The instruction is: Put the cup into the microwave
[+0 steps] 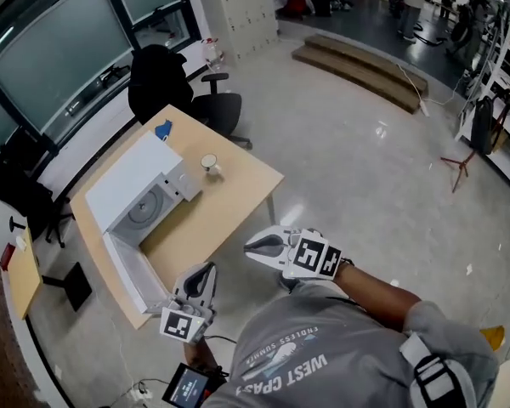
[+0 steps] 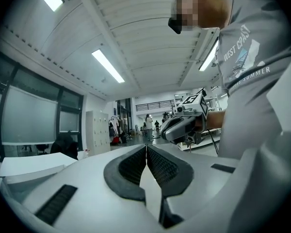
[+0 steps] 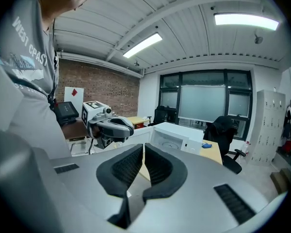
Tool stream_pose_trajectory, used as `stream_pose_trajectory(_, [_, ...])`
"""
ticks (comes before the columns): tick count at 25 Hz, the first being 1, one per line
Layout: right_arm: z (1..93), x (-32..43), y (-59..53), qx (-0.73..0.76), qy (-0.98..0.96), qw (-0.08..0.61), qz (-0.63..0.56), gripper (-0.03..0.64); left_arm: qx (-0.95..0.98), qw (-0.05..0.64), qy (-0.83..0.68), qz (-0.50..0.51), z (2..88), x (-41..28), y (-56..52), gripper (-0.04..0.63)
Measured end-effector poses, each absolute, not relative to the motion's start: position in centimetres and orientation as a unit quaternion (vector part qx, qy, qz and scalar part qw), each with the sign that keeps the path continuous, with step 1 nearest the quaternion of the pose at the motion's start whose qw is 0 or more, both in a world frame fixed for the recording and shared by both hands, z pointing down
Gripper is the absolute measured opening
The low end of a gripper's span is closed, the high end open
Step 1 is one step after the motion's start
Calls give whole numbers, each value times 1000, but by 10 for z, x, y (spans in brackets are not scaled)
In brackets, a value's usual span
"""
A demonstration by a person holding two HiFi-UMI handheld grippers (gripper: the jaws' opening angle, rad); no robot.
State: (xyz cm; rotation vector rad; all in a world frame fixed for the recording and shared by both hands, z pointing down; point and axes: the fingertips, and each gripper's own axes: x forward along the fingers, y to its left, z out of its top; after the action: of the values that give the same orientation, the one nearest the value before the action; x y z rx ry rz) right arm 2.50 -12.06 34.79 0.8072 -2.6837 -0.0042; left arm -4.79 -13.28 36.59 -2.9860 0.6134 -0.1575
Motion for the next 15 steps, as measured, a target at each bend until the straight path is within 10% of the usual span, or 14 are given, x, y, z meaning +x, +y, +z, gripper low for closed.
stream_pose_trajectory(15, [397, 88, -323, 232, -959, 153, 52, 21, -948, -3, 303, -101, 385, -2, -252, 23])
